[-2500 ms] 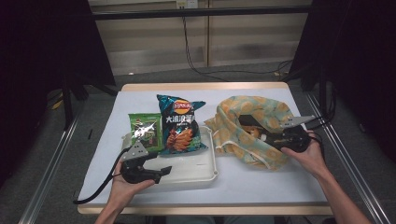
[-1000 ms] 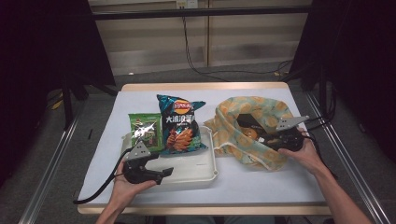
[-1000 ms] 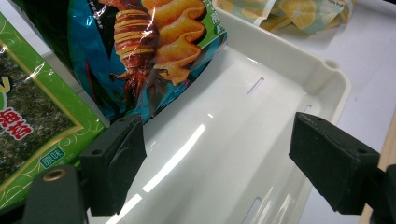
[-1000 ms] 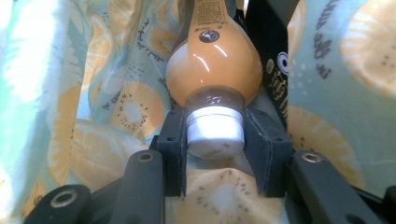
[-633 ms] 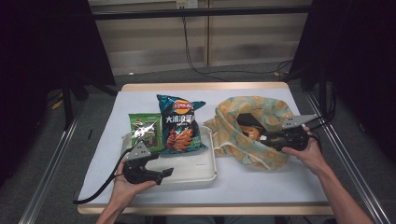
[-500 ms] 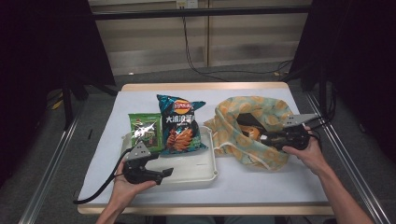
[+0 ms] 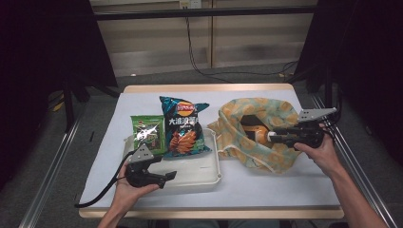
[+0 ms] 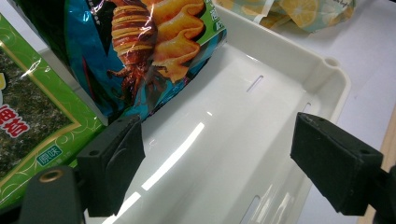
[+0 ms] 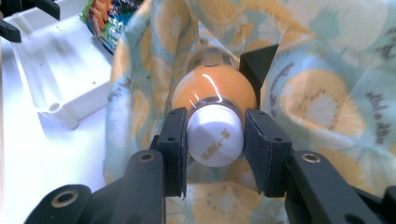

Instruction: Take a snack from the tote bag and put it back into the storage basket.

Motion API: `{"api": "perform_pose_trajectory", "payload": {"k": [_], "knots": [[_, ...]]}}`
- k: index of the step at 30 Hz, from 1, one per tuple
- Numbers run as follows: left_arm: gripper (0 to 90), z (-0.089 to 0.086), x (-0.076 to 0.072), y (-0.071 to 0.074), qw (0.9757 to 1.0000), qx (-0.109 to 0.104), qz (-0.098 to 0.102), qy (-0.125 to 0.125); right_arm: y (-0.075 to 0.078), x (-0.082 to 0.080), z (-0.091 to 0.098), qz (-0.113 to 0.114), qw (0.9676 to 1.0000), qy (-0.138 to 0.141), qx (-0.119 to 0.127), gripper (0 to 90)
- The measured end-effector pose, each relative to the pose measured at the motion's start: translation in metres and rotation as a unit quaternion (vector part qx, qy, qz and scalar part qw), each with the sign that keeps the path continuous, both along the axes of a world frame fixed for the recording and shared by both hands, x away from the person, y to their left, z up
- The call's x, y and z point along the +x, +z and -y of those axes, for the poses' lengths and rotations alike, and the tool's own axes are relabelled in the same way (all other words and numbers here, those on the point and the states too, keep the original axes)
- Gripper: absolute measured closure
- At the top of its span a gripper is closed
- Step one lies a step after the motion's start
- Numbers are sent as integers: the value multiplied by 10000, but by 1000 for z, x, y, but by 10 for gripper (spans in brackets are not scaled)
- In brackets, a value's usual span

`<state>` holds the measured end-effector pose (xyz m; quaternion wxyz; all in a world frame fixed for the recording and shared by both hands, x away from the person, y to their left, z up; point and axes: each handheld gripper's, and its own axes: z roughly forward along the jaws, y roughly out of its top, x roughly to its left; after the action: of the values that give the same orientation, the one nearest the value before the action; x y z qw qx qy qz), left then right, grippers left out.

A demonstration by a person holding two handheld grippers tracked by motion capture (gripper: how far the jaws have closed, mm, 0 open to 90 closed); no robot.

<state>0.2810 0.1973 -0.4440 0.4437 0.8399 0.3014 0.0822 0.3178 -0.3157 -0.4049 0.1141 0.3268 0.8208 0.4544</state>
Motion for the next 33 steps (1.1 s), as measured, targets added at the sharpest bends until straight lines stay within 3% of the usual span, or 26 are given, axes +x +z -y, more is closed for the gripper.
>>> {"api": "perform_pose_trajectory", "payload": {"k": [10,19,26,33], "knots": [[166,1,1,-1,10000,51,-24,-7,24,-1,-1,160,9998,-116,17,619],[164,0,1,-1,10000,50,-4,-15,40,18,-22,294,9994,-149,145,619],[161,-2,0,0,10000,46,-38,52,43,32,-38,420,9983,-208,353,617],[161,-3,1,-1,10000,3,-29,58,28,44,-58,503,9968,-232,577,628]]}}
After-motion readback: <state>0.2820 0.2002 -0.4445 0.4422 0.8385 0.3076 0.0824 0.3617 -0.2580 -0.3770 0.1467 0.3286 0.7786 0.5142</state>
